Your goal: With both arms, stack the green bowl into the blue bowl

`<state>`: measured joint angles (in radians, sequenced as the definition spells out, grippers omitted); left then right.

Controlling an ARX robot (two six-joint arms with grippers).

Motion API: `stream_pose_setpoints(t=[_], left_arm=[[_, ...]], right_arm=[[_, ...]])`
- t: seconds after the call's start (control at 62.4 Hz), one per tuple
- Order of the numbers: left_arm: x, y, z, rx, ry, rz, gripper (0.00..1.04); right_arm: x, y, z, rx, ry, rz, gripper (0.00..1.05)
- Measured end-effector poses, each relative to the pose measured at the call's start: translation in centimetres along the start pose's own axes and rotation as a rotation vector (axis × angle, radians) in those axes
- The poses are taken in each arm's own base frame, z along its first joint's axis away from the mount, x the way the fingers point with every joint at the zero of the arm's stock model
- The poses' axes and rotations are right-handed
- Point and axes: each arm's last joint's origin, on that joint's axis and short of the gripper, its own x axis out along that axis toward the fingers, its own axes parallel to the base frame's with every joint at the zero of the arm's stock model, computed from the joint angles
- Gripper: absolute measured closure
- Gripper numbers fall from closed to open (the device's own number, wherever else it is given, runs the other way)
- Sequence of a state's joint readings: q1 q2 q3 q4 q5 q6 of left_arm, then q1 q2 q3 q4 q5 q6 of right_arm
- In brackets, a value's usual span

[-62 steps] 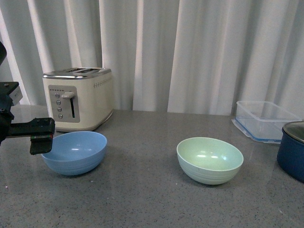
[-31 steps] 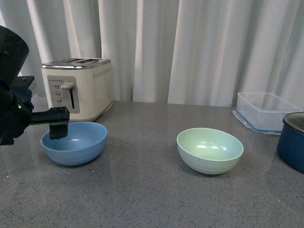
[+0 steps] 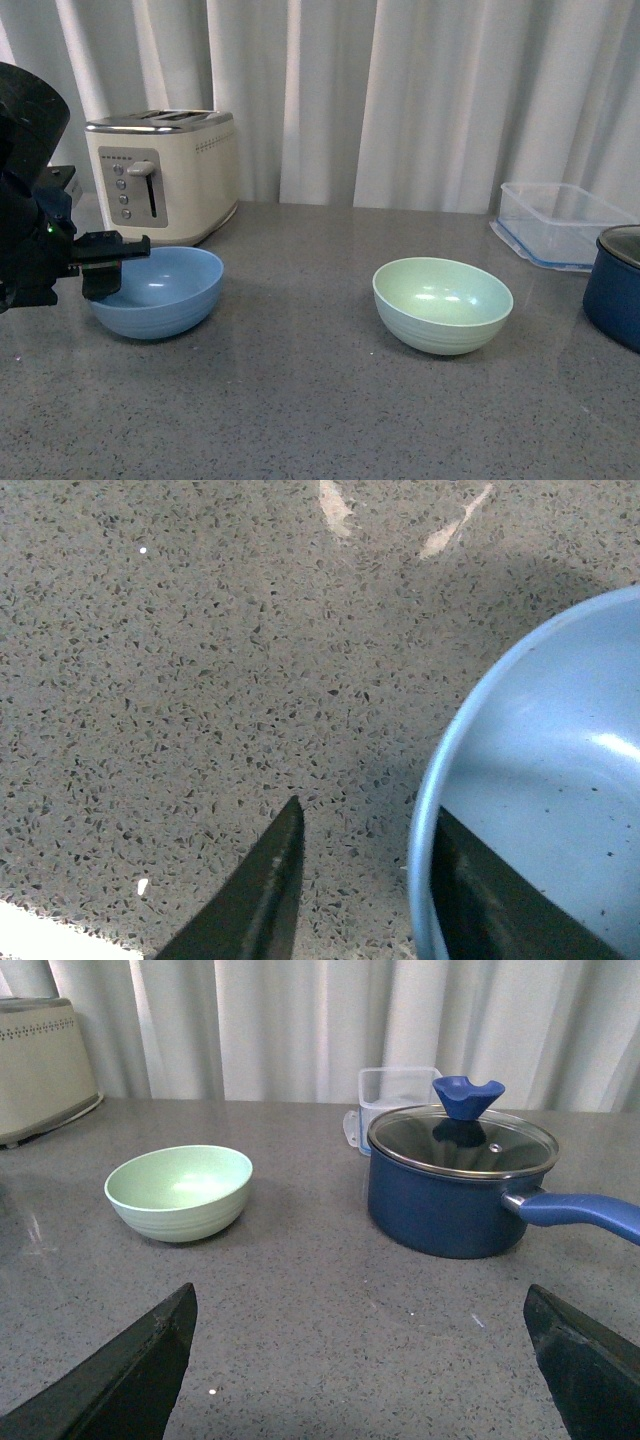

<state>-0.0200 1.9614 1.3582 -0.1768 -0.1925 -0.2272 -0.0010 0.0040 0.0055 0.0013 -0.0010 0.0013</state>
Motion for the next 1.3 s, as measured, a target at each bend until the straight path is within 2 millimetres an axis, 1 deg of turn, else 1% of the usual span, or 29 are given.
stream_pose_setpoints(t=[0.064, 0.096, 0.128, 0.176, 0.208, 0.224, 0.384, 0.496, 0.641, 0.689, 0.769, 0.833, 0.977, 1.137, 1.297], left_arm=[[0.0, -0.1, 0.0, -0.002, 0.000, -0.003, 0.78], [0.0, -0.2, 0.0, -0.005, 0.001, -0.005, 0.85], [0.0, -0.2, 0.0, -0.005, 0.001, -0.005, 0.89], [-0.1, -0.3, -0.1, -0.013, 0.000, -0.008, 0.97], [-0.3, -0.5, 0.1, -0.018, -0.005, -0.015, 1.01], [-0.3, -0.5, 0.1, -0.021, -0.006, -0.017, 1.02], [-1.1, -1.4, 0.2, -0.024, -0.010, -0.033, 1.01], [-1.7, -2.5, 0.3, -0.023, -0.014, -0.051, 1.01], [-3.6, -5.7, 0.9, -0.032, -0.035, -0.120, 1.01], [-3.9, -6.4, 1.0, -0.031, -0.036, -0.132, 1.01], [-4.8, -8.0, 1.1, -0.033, -0.044, -0.165, 1.01], [-5.1, -8.6, 1.2, -0.034, -0.049, -0.178, 1.01], [-5.1, -9.5, 1.1, -0.032, -0.047, -0.193, 1.01], [-4.2, -10.3, 0.2, -0.022, -0.015, -0.193, 1.01], [-3.7, -11.0, -0.4, -0.014, 0.003, -0.197, 1.01]], right_arm=[[0.0, 0.0, 0.0, 0.000, 0.000, 0.000, 0.10], [0.0, 0.0, 0.0, 0.000, 0.000, 0.000, 0.10], [0.0, 0.0, 0.0, 0.000, 0.000, 0.000, 0.10], [0.0, 0.0, 0.0, 0.000, 0.000, 0.000, 0.10], [0.0, 0.0, 0.0, 0.000, 0.000, 0.000, 0.10], [0.0, 0.0, 0.0, 0.000, 0.000, 0.000, 0.10], [0.0, 0.0, 0.0, 0.000, 0.000, 0.000, 0.10], [0.0, 0.0, 0.0, 0.000, 0.000, 0.000, 0.10], [0.0, 0.0, 0.0, 0.000, 0.000, 0.000, 0.10], [0.0, 0.0, 0.0, 0.000, 0.000, 0.000, 0.10], [0.0, 0.0, 0.0, 0.000, 0.000, 0.000, 0.10], [0.0, 0.0, 0.0, 0.000, 0.000, 0.000, 0.10], [0.0, 0.0, 0.0, 0.000, 0.000, 0.000, 0.10], [0.0, 0.0, 0.0, 0.000, 0.000, 0.000, 0.10], [0.0, 0.0, 0.0, 0.000, 0.000, 0.000, 0.10]])
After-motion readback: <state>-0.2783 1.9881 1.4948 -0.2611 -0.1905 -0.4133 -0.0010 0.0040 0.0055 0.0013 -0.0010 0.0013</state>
